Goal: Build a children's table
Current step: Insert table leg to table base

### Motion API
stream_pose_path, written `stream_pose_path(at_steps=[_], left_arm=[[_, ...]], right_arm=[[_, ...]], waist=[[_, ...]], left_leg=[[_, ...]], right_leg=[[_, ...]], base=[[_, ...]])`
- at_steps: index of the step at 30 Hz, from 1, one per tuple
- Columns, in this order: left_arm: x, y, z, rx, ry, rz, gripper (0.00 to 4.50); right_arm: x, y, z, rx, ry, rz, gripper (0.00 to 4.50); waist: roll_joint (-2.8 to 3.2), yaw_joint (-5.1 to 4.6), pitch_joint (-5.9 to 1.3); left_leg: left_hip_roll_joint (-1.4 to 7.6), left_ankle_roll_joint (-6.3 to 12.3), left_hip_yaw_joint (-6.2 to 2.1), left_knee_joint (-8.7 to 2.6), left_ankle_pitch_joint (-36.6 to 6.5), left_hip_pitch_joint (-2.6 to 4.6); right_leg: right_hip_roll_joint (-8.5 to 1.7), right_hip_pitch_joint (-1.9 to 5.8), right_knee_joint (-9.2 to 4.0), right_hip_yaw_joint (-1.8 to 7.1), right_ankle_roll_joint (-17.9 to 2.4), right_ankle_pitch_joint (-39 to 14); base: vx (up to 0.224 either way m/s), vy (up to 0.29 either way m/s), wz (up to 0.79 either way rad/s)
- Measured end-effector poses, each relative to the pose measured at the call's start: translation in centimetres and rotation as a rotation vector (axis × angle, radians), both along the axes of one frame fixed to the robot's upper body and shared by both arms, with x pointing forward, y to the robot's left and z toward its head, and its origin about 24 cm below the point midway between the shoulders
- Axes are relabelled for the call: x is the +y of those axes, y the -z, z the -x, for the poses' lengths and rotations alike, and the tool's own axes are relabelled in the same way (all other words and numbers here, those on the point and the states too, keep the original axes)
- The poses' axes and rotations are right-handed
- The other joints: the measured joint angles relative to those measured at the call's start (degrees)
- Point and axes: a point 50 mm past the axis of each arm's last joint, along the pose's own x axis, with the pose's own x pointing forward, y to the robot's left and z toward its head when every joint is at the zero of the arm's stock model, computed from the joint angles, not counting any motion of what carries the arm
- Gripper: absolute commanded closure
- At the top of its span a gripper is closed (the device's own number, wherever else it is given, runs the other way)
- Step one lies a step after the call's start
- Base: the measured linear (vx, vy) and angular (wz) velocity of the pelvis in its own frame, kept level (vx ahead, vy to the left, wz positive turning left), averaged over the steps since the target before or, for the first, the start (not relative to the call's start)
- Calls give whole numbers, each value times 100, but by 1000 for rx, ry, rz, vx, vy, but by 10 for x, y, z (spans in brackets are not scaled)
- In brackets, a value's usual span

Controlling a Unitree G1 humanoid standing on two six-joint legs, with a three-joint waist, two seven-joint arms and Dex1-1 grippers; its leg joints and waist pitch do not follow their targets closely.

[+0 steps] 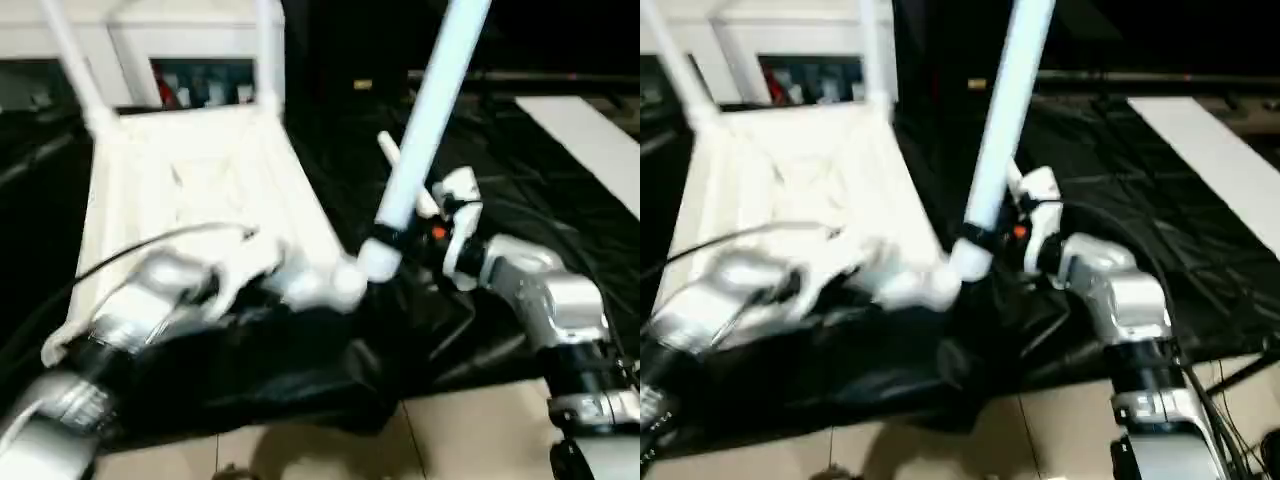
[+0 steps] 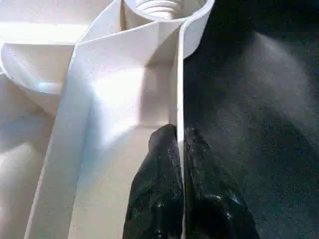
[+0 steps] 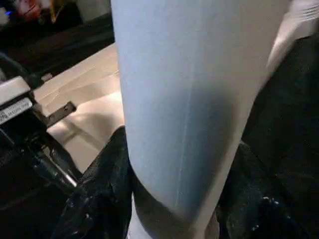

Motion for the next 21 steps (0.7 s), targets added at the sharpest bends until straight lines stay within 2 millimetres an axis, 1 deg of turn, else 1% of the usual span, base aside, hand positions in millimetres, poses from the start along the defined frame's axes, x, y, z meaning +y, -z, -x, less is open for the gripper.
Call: stream_pose_path(at_steps=[3, 8, 11, 14, 21], left_arm=[[-2, 0, 1, -12, 2, -4, 450], [-2, 0, 2, -15, 3, -5, 450], [-2, 0, 2, -14, 3, -5, 450], [-1, 0, 2, -16, 0, -6, 450], [-2, 2, 3, -32, -13, 23, 450]], right_arm=[[11, 3, 1, 17, -51, 4, 264], [19, 6, 5, 43, -121, 21, 264], [21, 8, 6, 51, -144, 35, 264], [21, 11, 3, 55, -139, 59, 264], [23, 12, 0, 36, -142, 68, 264]], waist=[[-4, -5, 2], [-12, -17, 2], [-12, -28, 3], [-14, -50, 2], [-17, -53, 1]], left_leg=[[-8, 13, 5, -1, 7, -1], [-26, 47, 6, -7, 23, -2], [-41, 51, 6, -11, 22, -2], [-52, 52, 6, -11, 22, -5], [-55, 53, 5, -10, 21, -7]], right_leg=[[-13, 0, 1, -1, 3, 2], [-28, 0, 0, -1, 4, 2], [-40, 0, 0, -1, 5, 1], [-51, 0, 1, 0, 7, 2], [-54, 0, 1, -1, 13, 6]], base=[[0, 0, 0], [0, 0, 0], [0, 0, 0], [0, 0, 0], [0, 0, 0]])
